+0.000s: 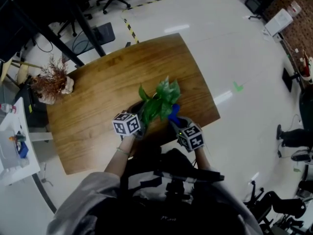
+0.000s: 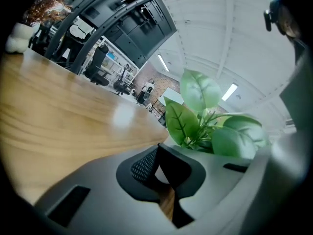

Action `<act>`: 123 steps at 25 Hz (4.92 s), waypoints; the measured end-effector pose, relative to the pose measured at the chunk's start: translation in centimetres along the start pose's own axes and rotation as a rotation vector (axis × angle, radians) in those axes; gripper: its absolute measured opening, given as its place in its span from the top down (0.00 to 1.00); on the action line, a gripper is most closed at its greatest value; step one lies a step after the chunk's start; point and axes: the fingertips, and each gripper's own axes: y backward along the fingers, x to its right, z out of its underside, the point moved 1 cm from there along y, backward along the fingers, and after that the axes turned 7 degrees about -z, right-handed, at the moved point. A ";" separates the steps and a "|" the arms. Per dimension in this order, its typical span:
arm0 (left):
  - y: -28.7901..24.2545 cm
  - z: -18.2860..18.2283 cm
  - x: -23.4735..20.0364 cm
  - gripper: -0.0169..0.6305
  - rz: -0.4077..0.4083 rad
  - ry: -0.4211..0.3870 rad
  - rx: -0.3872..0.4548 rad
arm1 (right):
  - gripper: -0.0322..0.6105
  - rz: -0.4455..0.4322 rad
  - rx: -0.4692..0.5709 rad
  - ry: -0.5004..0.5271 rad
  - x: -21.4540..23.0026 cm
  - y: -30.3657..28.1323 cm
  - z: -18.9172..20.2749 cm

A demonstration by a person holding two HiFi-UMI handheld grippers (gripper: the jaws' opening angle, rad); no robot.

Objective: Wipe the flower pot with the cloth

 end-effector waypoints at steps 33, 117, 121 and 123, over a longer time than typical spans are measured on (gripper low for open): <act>2.5 0.9 0.4 0.96 -0.160 0.048 0.074 | 0.85 -0.318 -0.168 0.303 -3.1 -3.0 0.6; -1.3 -0.9 -3.0 0.96 -0.119 0.113 0.031 | 0.85 -0.453 -0.234 0.382 -3.6 -6.3 -1.1; -1.4 -0.5 -2.5 0.96 -0.119 0.083 0.022 | 0.85 -0.414 -0.197 0.315 -3.3 -6.3 -1.4; -1.1 -0.4 -2.3 0.96 -0.119 0.062 0.023 | 0.85 -0.386 -0.167 0.273 -3.0 -6.0 -1.7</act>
